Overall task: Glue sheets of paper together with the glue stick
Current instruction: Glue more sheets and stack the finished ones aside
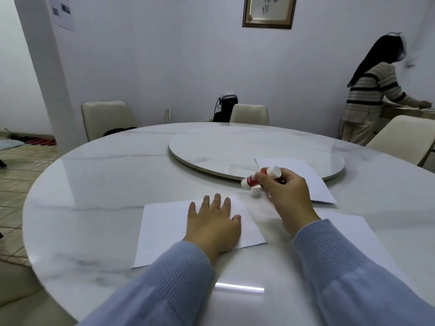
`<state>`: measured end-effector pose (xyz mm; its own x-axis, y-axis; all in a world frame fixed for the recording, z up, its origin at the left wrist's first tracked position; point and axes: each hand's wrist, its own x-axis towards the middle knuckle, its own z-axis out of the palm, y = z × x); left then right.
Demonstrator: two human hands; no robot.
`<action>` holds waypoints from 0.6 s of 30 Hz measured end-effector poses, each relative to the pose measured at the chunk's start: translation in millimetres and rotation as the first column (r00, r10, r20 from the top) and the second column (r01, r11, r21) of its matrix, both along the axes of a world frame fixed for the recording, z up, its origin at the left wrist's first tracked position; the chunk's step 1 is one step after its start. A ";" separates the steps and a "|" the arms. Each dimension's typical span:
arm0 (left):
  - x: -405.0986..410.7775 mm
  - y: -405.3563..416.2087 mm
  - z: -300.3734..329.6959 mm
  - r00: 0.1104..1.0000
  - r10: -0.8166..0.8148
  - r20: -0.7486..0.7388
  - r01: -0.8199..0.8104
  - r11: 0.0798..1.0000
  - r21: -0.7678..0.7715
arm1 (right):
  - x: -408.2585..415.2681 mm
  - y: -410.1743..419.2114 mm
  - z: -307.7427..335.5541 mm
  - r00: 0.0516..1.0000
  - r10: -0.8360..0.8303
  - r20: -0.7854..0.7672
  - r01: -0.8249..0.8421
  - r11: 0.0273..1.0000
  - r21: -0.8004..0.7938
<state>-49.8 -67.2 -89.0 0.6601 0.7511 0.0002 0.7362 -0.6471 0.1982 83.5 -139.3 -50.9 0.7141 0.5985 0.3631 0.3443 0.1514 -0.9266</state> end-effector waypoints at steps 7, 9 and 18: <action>1.8 0.7 0.0 1.000 -0.008 0.006 0.008 1.000 0.007 | -7.2 15.2 -9.3 0.988 0.150 0.048 -0.146 0.986 -0.079; 1.8 1.0 0.3 1.000 -0.006 0.015 0.006 1.000 -0.003 | -10.0 18.3 -12.9 0.978 0.183 0.105 -0.171 0.979 -0.113; 1.7 0.3 0.7 1.000 0.002 0.016 -0.001 1.000 -0.017 | -11.5 7.2 -4.8 0.947 0.235 0.220 -0.173 0.948 -0.267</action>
